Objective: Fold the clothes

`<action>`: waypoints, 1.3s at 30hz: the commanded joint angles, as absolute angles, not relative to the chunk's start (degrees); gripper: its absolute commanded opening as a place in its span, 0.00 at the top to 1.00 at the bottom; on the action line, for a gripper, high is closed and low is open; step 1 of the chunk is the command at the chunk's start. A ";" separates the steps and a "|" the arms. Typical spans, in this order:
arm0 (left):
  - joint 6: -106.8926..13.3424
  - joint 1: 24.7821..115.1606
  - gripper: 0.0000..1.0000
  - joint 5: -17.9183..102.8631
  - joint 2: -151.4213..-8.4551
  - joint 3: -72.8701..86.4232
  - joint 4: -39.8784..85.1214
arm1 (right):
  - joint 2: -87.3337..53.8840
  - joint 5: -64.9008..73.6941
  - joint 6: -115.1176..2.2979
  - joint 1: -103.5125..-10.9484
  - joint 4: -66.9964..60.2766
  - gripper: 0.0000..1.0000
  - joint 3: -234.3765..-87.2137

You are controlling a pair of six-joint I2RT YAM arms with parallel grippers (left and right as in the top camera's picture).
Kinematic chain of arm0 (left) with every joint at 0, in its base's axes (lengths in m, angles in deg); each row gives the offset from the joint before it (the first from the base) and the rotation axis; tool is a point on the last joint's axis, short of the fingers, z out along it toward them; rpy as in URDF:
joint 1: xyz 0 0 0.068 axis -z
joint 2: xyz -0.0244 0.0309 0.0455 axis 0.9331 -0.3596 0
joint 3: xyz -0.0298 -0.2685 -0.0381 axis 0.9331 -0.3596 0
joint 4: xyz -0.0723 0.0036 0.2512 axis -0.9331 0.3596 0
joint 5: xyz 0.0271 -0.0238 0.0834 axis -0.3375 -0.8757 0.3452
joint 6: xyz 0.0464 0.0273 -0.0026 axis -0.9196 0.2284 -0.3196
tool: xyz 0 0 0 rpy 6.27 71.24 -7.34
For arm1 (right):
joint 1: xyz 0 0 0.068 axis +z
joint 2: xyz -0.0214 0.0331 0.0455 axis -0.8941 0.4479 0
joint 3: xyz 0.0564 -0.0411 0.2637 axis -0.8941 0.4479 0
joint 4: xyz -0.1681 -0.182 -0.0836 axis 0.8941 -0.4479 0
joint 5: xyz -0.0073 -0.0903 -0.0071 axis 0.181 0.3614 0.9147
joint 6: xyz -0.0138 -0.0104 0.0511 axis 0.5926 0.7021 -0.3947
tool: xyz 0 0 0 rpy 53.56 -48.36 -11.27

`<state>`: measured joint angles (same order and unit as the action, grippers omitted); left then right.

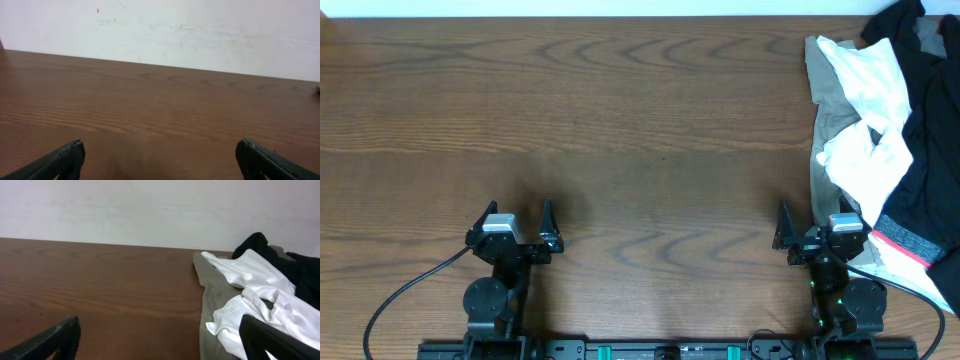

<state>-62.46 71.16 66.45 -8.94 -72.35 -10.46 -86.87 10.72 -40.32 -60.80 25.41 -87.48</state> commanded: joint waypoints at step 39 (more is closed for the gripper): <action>-60.10 70.81 0.02 66.23 -8.91 -72.74 -7.73 | -87.20 10.46 -47.75 -60.37 26.35 0.01 -87.26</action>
<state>-61.98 71.16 66.45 -8.94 -72.35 -10.46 -86.87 10.72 -43.21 -60.80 26.27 -87.48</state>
